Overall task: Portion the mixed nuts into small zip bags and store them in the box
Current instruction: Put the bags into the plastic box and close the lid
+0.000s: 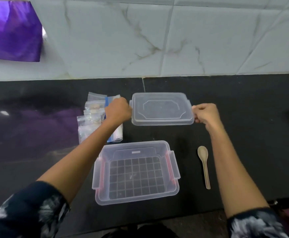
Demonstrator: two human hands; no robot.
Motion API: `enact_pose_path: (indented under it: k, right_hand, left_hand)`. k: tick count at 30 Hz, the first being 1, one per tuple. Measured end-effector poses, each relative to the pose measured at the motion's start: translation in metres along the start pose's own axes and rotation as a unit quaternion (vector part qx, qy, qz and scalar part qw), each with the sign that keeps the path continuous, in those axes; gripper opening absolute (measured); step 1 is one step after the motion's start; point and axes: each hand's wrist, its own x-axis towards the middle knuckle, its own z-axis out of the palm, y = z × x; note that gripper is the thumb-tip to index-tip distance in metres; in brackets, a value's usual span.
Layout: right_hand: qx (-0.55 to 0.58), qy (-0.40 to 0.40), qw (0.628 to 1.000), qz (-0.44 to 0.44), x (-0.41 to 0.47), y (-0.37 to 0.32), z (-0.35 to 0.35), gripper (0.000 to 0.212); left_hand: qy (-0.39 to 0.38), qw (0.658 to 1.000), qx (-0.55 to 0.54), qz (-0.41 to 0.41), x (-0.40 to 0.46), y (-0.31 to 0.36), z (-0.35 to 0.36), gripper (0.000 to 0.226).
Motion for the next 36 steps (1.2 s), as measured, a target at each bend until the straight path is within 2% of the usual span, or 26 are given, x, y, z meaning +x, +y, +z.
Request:
enact_pose_path:
  k: [2,7,13,17,21,26,30,36]
  right_hand:
    - [-0.050,-0.017,0.998,0.017,0.011,0.015,0.013,0.014]
    - [-0.135,-0.025,0.991,0.009,0.025,0.045,0.037,0.018]
    - [-0.171,-0.004,0.985,-0.010,0.030,0.059,0.044,0.019]
    - [-0.195,0.018,0.980,-0.017,0.028,0.050,0.041,0.015]
    - [-0.151,0.029,0.984,-0.089,0.019,0.017,0.038,0.011]
    - [-0.047,-0.032,0.979,-0.196,0.010,-0.039,0.055,0.011]
    - [-0.002,-0.092,0.967,-0.239,0.003,-0.074,0.092,0.012]
    - [-0.023,-0.216,0.950,-0.225,0.005,-0.090,0.158,0.033]
  left_hand:
    - [-0.029,0.999,0.024,-0.011,0.007,-0.003,0.016,0.014]
    - [-0.051,0.997,0.065,-0.005,0.011,-0.007,0.041,0.020]
    - [-0.053,0.990,0.132,0.021,0.008,-0.011,0.058,0.019]
    - [0.001,0.992,0.122,0.029,0.004,-0.009,0.052,0.020]
    - [0.092,0.995,0.011,-0.020,0.005,-0.022,0.022,0.020]
    - [0.157,0.980,-0.103,-0.065,0.001,-0.049,-0.021,0.024]
    - [0.133,0.978,-0.127,-0.093,-0.003,-0.059,-0.028,0.025]
    - [0.073,0.982,-0.127,-0.117,-0.007,-0.061,-0.005,0.020]
